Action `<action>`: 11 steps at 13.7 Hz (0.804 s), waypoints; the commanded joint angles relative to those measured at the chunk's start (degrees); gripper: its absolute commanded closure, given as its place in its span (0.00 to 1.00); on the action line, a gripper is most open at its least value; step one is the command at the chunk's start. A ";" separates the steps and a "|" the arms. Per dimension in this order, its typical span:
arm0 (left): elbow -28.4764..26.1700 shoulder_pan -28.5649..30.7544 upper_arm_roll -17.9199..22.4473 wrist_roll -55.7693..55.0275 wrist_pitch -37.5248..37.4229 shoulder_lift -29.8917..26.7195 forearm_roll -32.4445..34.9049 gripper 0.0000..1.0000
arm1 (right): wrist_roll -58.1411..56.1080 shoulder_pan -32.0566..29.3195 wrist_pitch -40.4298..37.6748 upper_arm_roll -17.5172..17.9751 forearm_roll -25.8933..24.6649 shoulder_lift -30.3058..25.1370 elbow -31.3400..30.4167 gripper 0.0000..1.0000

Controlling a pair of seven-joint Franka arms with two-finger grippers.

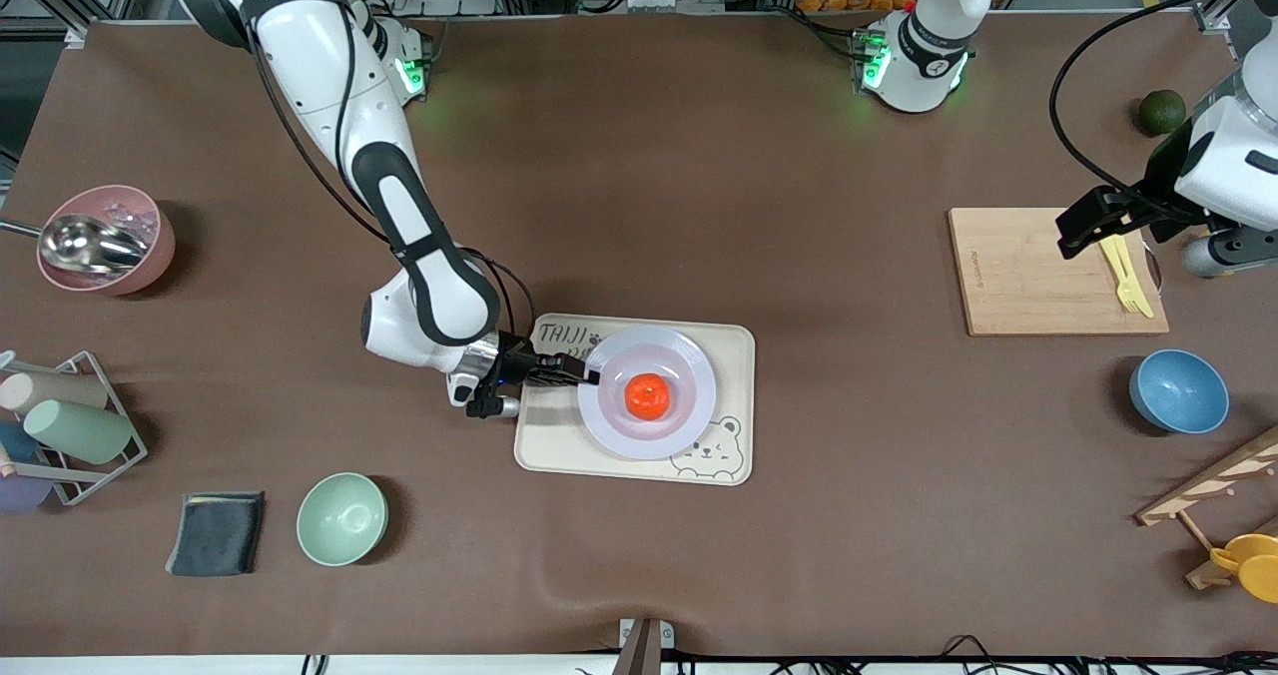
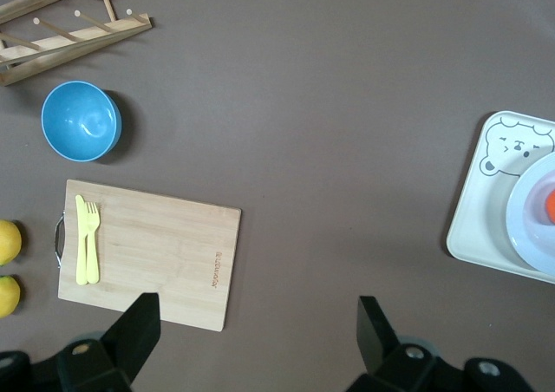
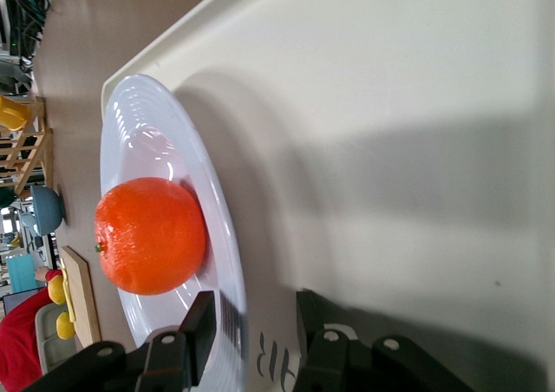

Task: Place orange and plate with both arms
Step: 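Set the plate down on the bear tray and open the right gripper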

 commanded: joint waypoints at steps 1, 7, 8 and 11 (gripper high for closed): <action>-0.24 -0.30 0.19 1.06 -0.78 -0.67 -0.81 0.00 | 12.30 -2.05 -3.18 0.21 -11.01 -1.83 0.26 0.55; -0.94 0.40 0.19 1.93 -0.96 -1.64 -1.69 0.00 | 27.61 -6.89 -18.65 -1.02 -22.89 -5.62 4.12 0.36; -1.21 0.41 0.28 2.72 -0.96 -1.73 -2.74 0.00 | 29.38 -7.67 -21.02 -1.02 -25.62 -5.71 5.78 0.33; -1.56 0.40 0.19 2.99 -2.26 -1.90 -2.92 0.00 | 32.73 -11.10 -31.82 -3.03 -34.84 -6.49 11.32 0.14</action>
